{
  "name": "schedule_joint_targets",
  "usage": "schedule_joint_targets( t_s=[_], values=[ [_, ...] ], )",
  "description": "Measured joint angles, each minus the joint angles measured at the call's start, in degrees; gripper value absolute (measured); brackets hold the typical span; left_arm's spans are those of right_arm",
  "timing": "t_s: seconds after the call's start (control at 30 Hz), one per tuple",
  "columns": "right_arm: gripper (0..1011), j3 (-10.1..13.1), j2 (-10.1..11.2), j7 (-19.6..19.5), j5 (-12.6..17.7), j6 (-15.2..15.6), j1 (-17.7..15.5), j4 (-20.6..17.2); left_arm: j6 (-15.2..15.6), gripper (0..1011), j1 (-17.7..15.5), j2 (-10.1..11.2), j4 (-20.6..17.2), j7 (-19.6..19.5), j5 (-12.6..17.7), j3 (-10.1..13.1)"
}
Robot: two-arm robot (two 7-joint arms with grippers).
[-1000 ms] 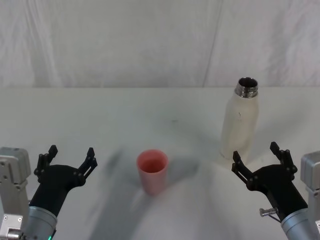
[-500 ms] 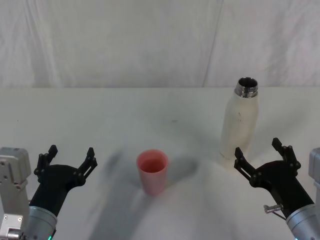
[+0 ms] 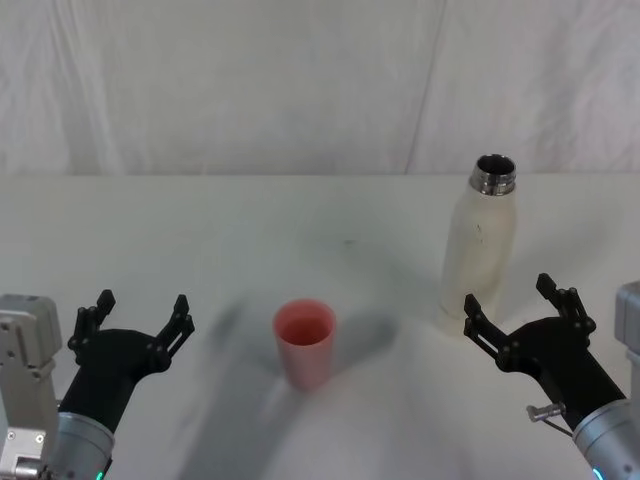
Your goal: Grasp the thermos with one hand and pour water into the cup lid.
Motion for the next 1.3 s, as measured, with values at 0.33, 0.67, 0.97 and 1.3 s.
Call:
schedule_joint_targets(
  t_s=[0.33,0.67,0.97,1.3],
  values=[
    [1003,0.60,-0.25,0.12,1.54,3.91,1.68,0.79,0.00,1001,0.00,0.00,0.00,0.00,0.00,0.00],
    [1003,0.47,-0.38,0.16,2.25,5.04,4.04,3.06,0.00,1001,0.00,0.00,0.00,0.01,0.00,0.00],
    [1003,0.37,-0.25,0.50,2.87,5.04,6.10,5.47,0.00,1001,0.00,0.00,0.00,0.00,0.00,0.00],
    [1003,0.21,0.11,1.07,3.54,4.67,8.07,7.73,0.00,1001,0.00,0.00,0.00,0.00,0.00,0.00]
  ],
)
